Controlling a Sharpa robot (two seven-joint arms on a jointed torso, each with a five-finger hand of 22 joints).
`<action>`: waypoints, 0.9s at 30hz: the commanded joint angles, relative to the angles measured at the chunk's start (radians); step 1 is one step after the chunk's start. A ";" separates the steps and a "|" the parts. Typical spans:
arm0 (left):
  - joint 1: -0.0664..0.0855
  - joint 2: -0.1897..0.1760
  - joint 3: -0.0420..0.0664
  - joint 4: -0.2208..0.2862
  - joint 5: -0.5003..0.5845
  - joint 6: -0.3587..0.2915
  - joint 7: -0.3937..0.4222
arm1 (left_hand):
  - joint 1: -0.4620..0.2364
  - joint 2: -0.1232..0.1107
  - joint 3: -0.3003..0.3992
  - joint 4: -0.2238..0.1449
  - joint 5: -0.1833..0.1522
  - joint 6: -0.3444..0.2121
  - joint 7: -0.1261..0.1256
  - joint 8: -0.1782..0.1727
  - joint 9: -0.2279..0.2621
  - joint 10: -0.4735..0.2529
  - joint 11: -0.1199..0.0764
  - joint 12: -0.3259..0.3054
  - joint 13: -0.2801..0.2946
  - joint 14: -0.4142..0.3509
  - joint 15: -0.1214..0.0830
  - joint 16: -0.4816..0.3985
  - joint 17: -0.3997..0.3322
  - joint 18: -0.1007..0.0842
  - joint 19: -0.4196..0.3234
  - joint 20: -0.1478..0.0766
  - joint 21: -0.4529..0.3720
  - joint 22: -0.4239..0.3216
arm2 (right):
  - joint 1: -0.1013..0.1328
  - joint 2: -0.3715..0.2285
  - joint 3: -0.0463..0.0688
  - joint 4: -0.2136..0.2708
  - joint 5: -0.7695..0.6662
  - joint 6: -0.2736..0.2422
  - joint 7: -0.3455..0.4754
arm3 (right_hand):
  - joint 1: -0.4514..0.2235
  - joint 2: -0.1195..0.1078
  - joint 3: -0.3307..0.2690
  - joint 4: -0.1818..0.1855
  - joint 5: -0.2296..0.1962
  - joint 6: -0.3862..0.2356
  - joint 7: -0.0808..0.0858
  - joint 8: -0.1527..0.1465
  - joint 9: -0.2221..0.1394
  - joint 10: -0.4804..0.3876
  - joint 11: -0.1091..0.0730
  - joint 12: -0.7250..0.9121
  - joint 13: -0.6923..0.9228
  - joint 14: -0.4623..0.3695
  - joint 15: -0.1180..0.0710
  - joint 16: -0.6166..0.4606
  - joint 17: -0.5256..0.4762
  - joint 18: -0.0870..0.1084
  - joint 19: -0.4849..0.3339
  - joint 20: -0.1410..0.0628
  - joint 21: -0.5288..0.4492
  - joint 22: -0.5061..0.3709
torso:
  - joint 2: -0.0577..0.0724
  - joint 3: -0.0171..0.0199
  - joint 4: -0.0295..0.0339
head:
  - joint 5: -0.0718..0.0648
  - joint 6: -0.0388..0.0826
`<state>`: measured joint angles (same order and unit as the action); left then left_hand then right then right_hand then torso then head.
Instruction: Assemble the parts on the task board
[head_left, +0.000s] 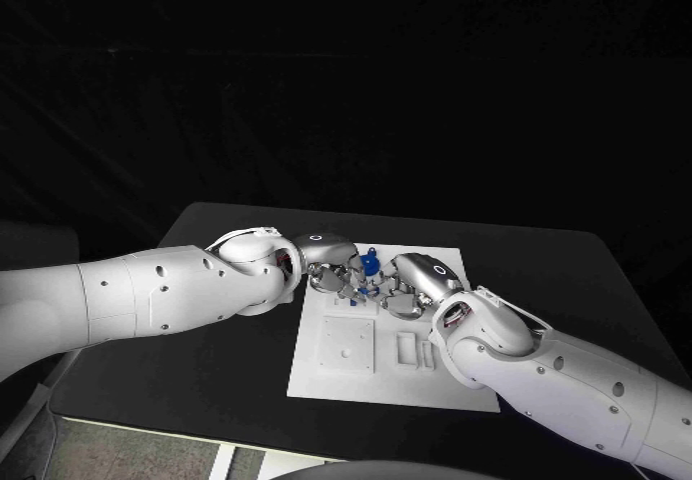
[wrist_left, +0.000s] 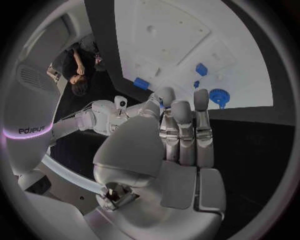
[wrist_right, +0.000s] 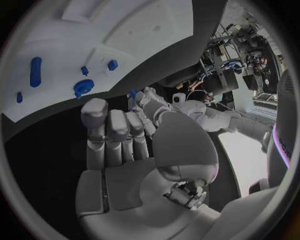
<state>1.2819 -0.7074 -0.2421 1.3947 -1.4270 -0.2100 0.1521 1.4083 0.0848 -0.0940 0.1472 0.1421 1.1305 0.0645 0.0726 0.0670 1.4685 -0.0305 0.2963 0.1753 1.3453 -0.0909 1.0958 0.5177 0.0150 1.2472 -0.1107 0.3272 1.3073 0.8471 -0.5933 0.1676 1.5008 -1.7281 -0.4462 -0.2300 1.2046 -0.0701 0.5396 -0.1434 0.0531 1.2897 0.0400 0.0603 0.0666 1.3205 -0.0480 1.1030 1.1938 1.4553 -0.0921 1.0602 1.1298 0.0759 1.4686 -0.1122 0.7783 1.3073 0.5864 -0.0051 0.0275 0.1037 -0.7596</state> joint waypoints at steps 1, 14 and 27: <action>-0.002 0.003 0.001 0.000 0.008 0.021 0.010 | 0.007 0.011 0.002 -0.008 0.008 0.012 0.000 -0.005 0.001 0.019 0.000 -0.007 -0.002 0.004 -0.002 0.006 0.002 -0.001 -0.009 -0.001 0.006 0.021 | 0.000 0.001 0.001 0.003 -0.006 0.011 0.004 | 0.010 -0.003 0.001 0.004 -0.004 0.006 -0.001 0.004 0.001 0.006 0.002 -0.003 0.001 0.004 -0.004 -0.004 0.001 -0.019 0.001 -0.006 0.003 0.089 | 0.000 0.0004 0.0000 | -0.001 -0.001; -0.002 0.003 0.001 -0.001 0.007 0.023 0.020 | 0.055 0.048 0.021 -0.054 0.106 0.069 -0.019 -0.006 0.016 0.042 -0.005 -0.023 -0.006 0.008 -0.008 0.014 0.005 -0.002 -0.011 -0.006 0.020 0.021 | 0.001 0.000 0.001 0.001 -0.009 0.025 -0.002 | 0.010 -0.004 0.002 0.006 -0.005 0.005 -0.001 0.004 0.001 0.006 0.002 -0.005 0.004 0.004 -0.003 -0.007 0.001 -0.018 0.000 -0.006 0.001 0.088 | 0.000 0.0001 0.0004 | -0.004 -0.001; -0.002 -0.006 0.001 0.002 0.026 -0.003 0.020 | 0.056 0.074 0.049 -0.091 0.114 0.118 -0.036 -0.006 0.142 0.043 -0.011 -0.006 0.004 0.016 -0.017 0.014 0.005 -0.006 -0.013 -0.015 0.043 0.021 | 0.001 -0.004 0.001 -0.003 -0.005 0.008 -0.004 | 0.008 -0.005 0.005 0.010 -0.005 0.003 -0.001 0.004 0.001 0.004 0.002 -0.009 0.004 0.003 -0.004 -0.009 0.000 -0.018 -0.001 -0.006 -0.003 0.088 | 0.001 0.0002 -0.0006 | -0.006 0.001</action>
<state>1.2816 -0.7136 -0.2422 1.3934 -1.4188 -0.2001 0.1620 1.4652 0.1455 -0.0475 0.0591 0.2543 1.2003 0.0616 0.0612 0.0786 1.4651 -0.0341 0.2868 0.1793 1.3601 -0.1042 1.1077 0.5215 0.0148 1.2360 -0.1217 0.3656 1.3078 0.8484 -0.5953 0.1678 1.5001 -1.7296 -0.4360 -0.2311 1.2085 -0.0740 0.5438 -0.1391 0.0532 1.2897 0.0401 0.0607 0.0701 1.3207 -0.0480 1.0941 1.1977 1.4553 -0.0920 1.0541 1.1301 0.0761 1.4686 -0.1122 0.7782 1.3073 0.5867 -0.0048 0.0273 0.0984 -0.7602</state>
